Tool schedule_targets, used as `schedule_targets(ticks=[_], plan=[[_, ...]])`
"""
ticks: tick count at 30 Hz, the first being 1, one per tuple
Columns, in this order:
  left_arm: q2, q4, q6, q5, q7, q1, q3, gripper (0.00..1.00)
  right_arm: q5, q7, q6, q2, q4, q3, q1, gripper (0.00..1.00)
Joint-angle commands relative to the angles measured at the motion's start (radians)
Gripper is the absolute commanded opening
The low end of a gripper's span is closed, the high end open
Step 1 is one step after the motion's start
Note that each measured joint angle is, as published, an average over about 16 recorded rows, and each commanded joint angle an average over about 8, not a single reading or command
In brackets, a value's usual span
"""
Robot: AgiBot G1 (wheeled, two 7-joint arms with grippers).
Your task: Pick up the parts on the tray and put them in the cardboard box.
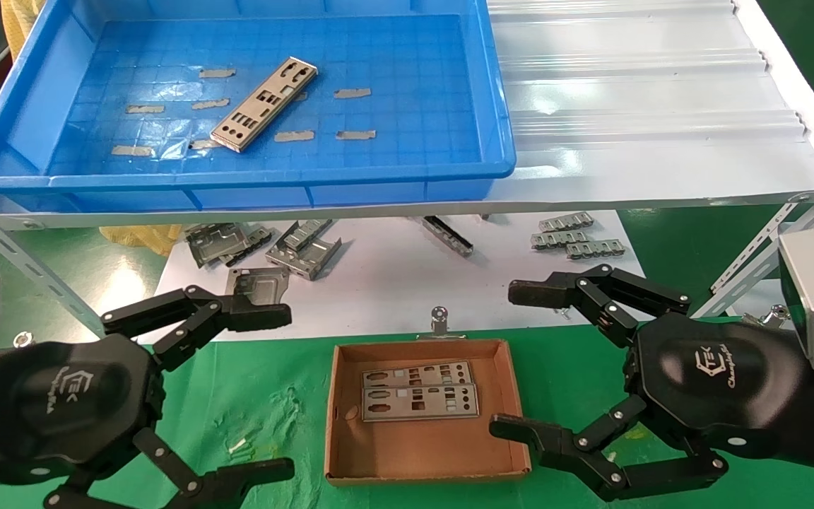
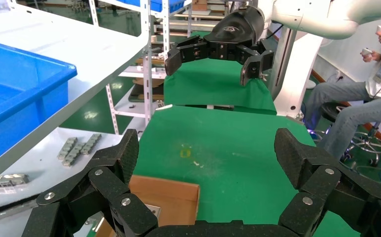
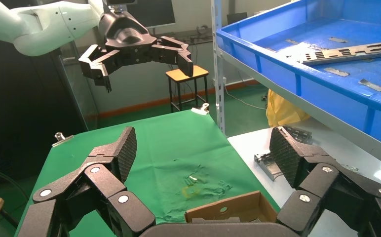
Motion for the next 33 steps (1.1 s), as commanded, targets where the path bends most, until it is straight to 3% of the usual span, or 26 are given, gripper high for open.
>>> schedule_targets(ticks=[1,5,13,33], plan=[[0.000,0.000,0.000,0.000,0.000,0.000,0.000,1.00,0.000,0.000,0.000,0.000,0.000,0.000,0.000,1.00],[0.000,0.000,0.000,0.000,0.000,0.000,0.000,1.00,0.000,0.000,0.000,0.000,0.000,0.000,0.000,1.00],[0.000,0.000,0.000,0.000,0.000,0.000,0.000,1.00,0.000,0.000,0.000,0.000,0.000,0.000,0.000,0.00],[0.000,0.000,0.000,0.000,0.000,0.000,0.000,1.00,0.000,0.000,0.000,0.000,0.000,0.000,0.000,0.00]])
